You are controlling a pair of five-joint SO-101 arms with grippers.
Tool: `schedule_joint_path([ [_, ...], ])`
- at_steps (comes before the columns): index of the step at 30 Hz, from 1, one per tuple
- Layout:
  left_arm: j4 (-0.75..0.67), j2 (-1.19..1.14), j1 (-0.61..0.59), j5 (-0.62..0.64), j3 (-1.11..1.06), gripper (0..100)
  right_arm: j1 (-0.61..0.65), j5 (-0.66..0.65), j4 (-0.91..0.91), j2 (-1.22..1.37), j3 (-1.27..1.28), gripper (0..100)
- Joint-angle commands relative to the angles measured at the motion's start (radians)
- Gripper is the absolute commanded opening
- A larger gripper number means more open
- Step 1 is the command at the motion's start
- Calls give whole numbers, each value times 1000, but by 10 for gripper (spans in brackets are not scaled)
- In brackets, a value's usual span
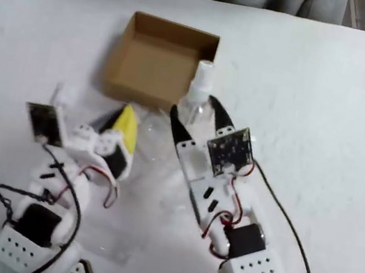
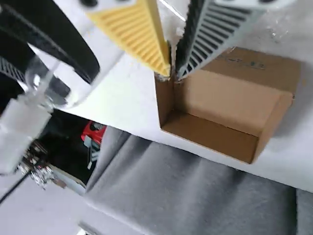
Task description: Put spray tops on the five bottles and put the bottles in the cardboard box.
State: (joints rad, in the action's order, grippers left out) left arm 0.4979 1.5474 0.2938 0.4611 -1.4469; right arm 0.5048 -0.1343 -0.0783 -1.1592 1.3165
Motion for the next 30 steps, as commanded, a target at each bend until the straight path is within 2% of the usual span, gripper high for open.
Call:
schedule_joint_path([
  [1, 38, -5, 119, -81, 0, 21, -18, 8, 90, 101, -98, 16],
  [9, 37, -5, 234, -160, -66, 21, -8, 12, 88, 340, -322, 16],
  [12, -5, -5, 239, -160, -91, 21, 16, 83, 85, 348, -338, 16],
  [18, -167, -5, 232, -180, -176, 22, 50, 170, -70, 295, -342, 16],
  [24, -173, -7, 231, -180, -180, 23, 50, 232, -248, 160, -342, 16],
  [30, -173, -8, 231, -180, -180, 24, 50, 230, -361, 45, -342, 16],
])
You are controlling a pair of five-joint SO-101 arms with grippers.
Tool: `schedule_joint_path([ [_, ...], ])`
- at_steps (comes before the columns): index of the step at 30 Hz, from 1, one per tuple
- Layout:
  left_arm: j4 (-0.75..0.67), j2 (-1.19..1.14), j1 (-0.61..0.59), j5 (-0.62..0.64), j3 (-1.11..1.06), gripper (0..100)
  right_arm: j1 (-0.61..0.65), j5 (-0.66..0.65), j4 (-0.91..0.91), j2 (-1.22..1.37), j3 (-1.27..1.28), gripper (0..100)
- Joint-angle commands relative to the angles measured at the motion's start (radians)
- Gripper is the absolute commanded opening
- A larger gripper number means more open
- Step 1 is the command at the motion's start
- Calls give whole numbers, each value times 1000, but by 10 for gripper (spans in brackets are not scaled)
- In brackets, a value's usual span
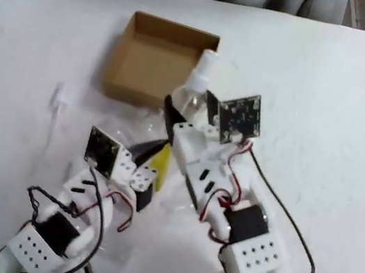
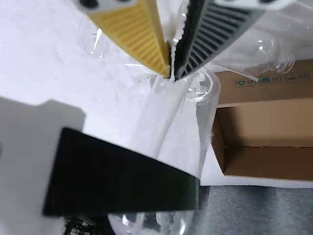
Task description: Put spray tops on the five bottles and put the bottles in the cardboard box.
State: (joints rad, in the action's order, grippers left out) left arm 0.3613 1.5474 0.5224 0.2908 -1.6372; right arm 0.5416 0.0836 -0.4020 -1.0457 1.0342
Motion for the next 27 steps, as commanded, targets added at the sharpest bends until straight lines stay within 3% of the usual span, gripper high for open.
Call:
schedule_joint_path([
  [1, -37, -8, -2, -9, 11, 24, 13, 12, -53, -84, -60, 16],
  [11, -37, -5, -93, -8, 28, 24, 18, 5, -27, -61, -52, 16],
  [18, -38, -12, -394, 14, 112, 24, -1, 11, 262, 216, -58, 16],
  [22, -38, -12, -552, 157, 143, 24, 7, 5, 461, 424, -91, 16],
  [27, -89, -13, -598, 196, 138, 23, -50, 3, 486, 585, -150, 16],
])
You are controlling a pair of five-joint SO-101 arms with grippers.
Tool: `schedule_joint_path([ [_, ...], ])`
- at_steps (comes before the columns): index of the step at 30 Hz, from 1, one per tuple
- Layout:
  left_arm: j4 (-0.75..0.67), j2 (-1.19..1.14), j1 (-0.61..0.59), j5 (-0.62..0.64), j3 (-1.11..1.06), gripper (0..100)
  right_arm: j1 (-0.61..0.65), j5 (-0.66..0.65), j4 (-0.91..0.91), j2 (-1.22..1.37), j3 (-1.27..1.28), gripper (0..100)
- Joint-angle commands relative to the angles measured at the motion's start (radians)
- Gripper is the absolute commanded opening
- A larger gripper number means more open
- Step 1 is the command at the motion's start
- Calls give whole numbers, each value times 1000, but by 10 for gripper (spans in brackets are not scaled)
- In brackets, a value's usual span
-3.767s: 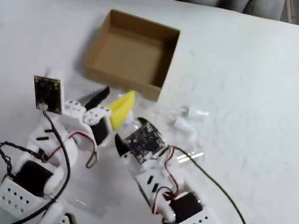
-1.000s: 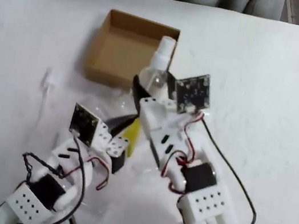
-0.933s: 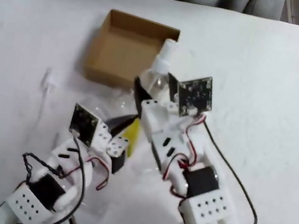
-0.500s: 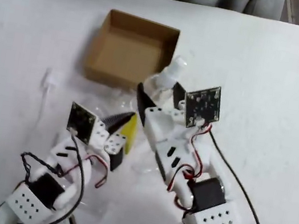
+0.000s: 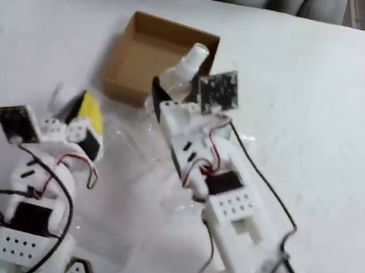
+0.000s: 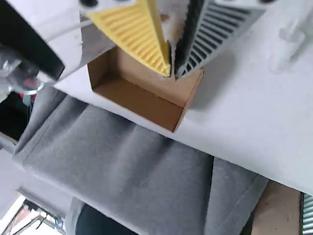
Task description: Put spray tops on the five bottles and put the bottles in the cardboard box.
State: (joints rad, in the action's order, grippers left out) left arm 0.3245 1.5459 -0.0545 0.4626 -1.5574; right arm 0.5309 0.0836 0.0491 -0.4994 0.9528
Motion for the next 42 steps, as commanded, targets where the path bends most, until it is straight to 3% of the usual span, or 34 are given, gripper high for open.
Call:
schedule_joint_path([
  [1, -52, -12, -21, 26, 60, 23, -47, 3, 27, 41, -68, 16],
  [6, -75, -94, -21, 28, 100, 22, -58, 3, -84, -31, -52, 16],
  [11, -121, -397, -21, 28, 221, 22, -58, -3, -283, -205, -61, 16],
  [16, -130, -694, -21, 20, 388, 24, -70, -133, -507, -387, -61, 16],
  [22, -126, -880, -22, 20, 549, 24, -222, -166, -725, -532, -58, 16],
  [25, -121, -923, -21, 20, 615, 24, -312, -252, -822, -559, -57, 16],
  [29, -114, -990, -15, -94, 700, 24, -390, -298, -943, -564, -48, 16],
  [36, 106, -1242, -21, -215, 1045, 33, -410, -301, -964, -573, -5, 16],
  [42, 292, -1518, -22, -265, 1356, 195, -410, -301, -964, -573, -6, 16],
])
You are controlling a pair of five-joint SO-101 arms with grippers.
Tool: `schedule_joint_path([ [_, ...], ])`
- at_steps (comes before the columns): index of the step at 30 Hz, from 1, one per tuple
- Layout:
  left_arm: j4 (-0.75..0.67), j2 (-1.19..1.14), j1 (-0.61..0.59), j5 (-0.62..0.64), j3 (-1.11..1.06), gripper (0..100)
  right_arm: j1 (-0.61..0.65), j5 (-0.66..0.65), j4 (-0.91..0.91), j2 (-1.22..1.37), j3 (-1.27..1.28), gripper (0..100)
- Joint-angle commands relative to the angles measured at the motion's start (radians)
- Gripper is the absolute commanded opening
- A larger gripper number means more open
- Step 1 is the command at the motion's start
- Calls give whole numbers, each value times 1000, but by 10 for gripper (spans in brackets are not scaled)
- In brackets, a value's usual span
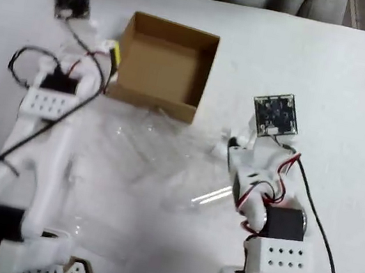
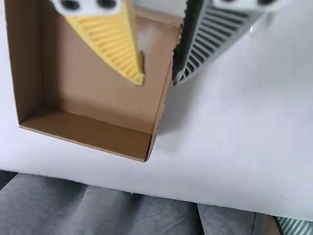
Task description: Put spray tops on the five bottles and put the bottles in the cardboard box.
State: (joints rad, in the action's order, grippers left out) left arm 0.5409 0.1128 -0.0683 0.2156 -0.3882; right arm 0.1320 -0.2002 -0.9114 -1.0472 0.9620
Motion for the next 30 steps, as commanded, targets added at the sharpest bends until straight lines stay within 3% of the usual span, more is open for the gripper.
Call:
schedule_joint_path([
  [1, 94, -134, -15, -18, 232, 210, -12, -17, -4, -25, -15, 16],
  [8, 117, -469, -73, -18, 473, 214, -12, -12, -4, -25, -15, 16],
  [15, 118, -671, -62, -18, 552, 214, -5, -11, -4, -25, -15, 16],
  [18, 161, -677, -51, -18, 549, 187, -8, -11, -4, -25, -15, 16],
  [22, 272, -662, -31, -20, 560, 12, -10, -11, -4, -25, -14, 16],
  [30, 474, -464, 41, -15, 479, 20, -10, -11, 18, -24, -14, 16],
])
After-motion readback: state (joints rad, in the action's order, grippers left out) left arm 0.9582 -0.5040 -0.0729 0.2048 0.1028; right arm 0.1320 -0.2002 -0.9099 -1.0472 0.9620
